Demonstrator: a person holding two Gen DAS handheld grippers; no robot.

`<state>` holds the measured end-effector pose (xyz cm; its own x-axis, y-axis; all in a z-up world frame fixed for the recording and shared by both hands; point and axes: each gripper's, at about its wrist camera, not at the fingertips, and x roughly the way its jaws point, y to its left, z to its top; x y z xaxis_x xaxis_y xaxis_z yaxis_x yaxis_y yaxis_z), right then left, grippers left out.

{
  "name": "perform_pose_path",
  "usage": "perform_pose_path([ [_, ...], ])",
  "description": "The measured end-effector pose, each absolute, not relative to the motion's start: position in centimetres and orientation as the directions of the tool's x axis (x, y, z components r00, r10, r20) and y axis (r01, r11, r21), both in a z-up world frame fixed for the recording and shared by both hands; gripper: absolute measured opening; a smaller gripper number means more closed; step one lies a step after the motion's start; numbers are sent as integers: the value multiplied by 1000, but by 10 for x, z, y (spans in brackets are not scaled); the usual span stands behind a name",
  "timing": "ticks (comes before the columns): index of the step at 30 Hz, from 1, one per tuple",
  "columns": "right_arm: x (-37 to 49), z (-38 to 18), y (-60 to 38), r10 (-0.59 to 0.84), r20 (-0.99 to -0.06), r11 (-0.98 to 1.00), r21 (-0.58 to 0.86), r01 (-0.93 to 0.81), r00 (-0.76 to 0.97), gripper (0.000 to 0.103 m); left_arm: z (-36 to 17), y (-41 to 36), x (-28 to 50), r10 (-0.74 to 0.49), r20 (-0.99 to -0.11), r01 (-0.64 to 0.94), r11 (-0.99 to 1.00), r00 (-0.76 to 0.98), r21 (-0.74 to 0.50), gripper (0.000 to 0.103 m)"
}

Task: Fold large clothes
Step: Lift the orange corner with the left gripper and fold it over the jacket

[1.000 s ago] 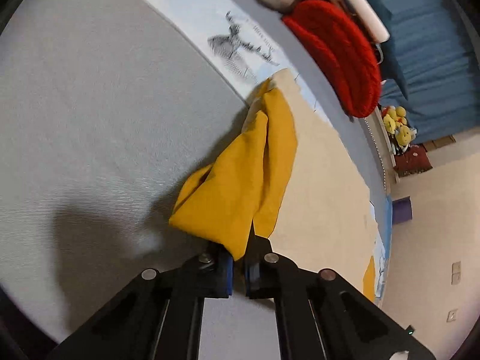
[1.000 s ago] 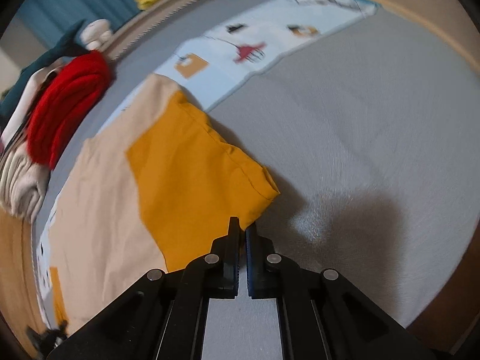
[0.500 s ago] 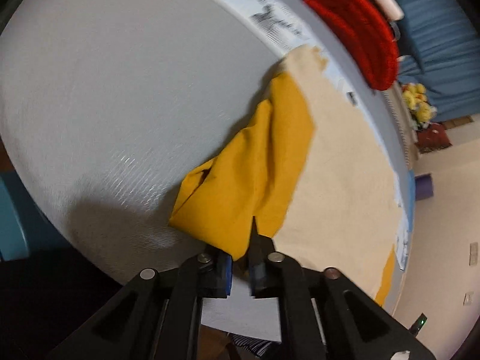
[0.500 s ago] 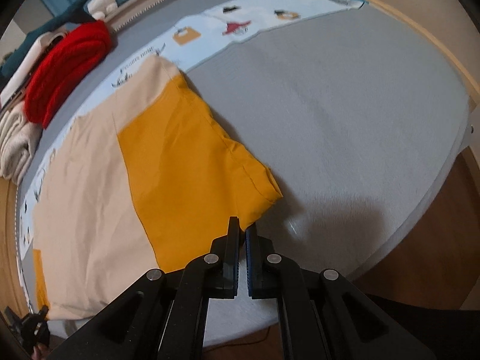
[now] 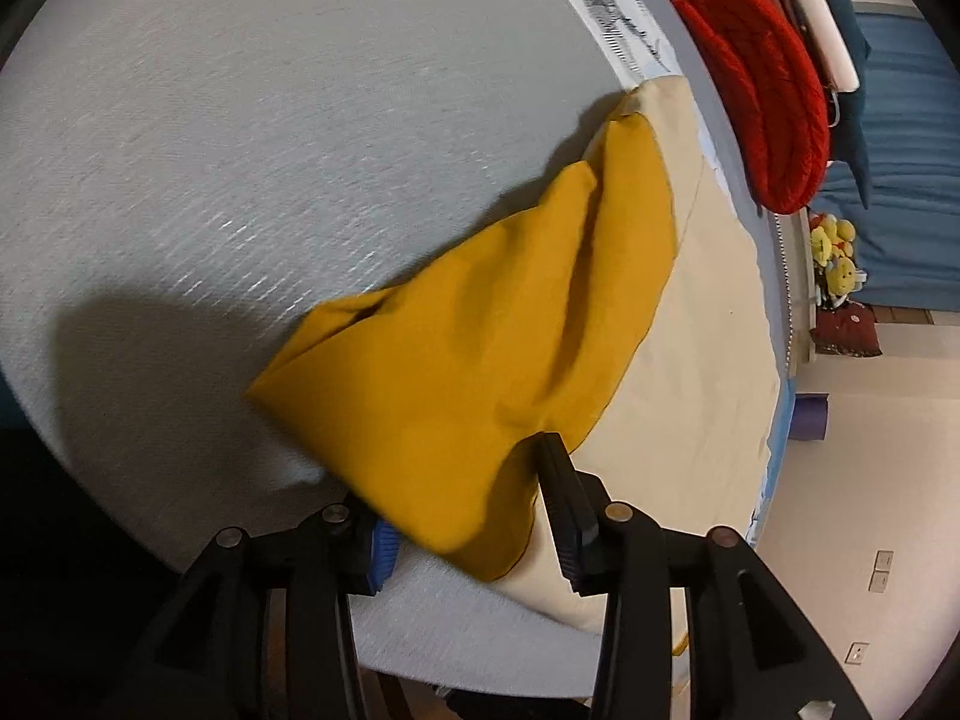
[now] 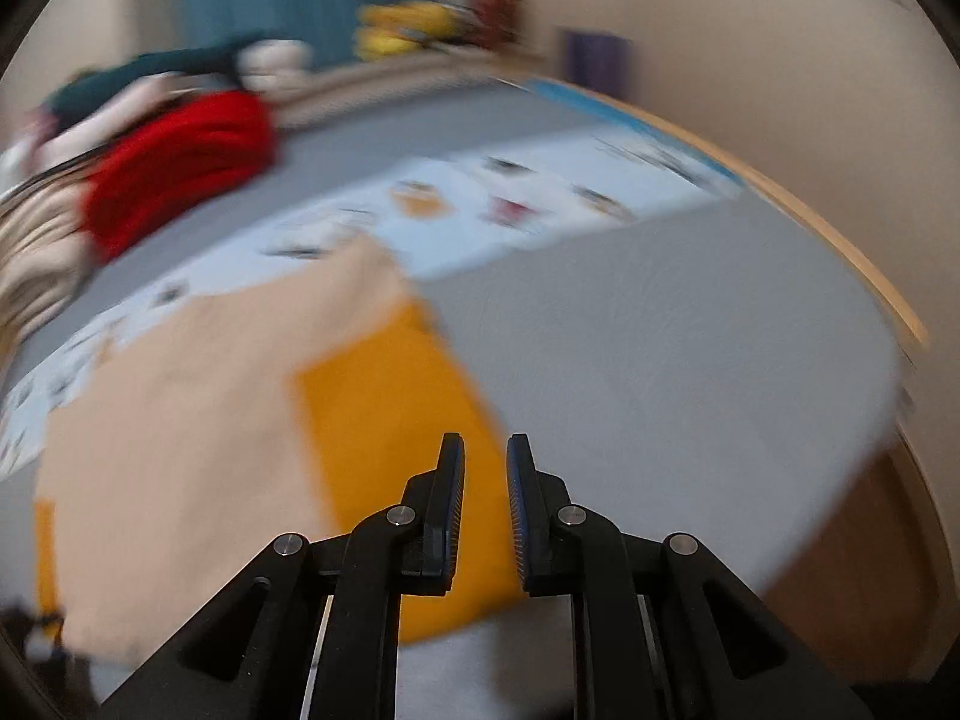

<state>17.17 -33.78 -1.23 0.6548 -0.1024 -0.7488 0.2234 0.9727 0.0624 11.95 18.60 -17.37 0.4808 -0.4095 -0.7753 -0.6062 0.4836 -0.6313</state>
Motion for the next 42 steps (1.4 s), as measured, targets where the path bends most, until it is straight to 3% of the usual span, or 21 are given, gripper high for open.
perform_pose_path([
  [5, 176, -20, -242, 118, -748, 987, 14, -162, 653, 16, -172, 180, 125, -383, -772, -585, 505, 508, -635, 38],
  [8, 176, -37, -202, 186, -779, 958, 9, -286, 598, 16, -171, 176, 130, -375, -771, -579, 511, 514, -635, 36],
  [11, 184, -71, -177, 158, -856, 937, -27, -347, 493, 16, -168, 174, 131, -368, -771, -573, 518, 520, -634, 18],
  [14, 200, -115, -169, 48, -936, 939, -77, -335, 350, 16, -159, 170, 133, -363, -764, -546, 542, 534, -639, 10],
  [17, 210, -115, -174, 57, -948, 956, -39, -292, 314, 16, -145, 166, 136, -346, -759, -512, 579, 551, -635, 7],
  [20, 215, -86, -182, 86, -929, 956, -25, -292, 360, 16, -130, 161, 138, -325, -756, -478, 618, 568, -624, 7],
  [24, 221, -8, -219, 136, -817, 961, -28, -274, 560, 16, -115, 152, 142, -290, -759, -448, 664, 584, -599, 6],
  [27, 219, 43, -254, 134, -716, 965, -62, -254, 685, 29, -100, 141, 144, -265, -752, -413, 702, 604, -580, 5],
  [29, 221, 64, -271, 120, -664, 969, -84, -233, 738, 55, -90, 134, 145, -256, -741, -384, 725, 621, -572, 5],
  [30, 218, 73, -282, 109, -638, 972, -93, -217, 762, 58, -81, 127, 148, -250, -733, -360, 742, 633, -565, 5],
  [32, 215, 78, -302, 96, -612, 981, -75, -179, 785, 60, -70, 117, 151, -244, -723, -329, 766, 646, -553, 5],
  [42, 195, 76, -374, 18, -657, 1000, 8, -17, 753, 60, -16, 12, 184, -288, -674, -117, 866, 680, -487, 1],
])
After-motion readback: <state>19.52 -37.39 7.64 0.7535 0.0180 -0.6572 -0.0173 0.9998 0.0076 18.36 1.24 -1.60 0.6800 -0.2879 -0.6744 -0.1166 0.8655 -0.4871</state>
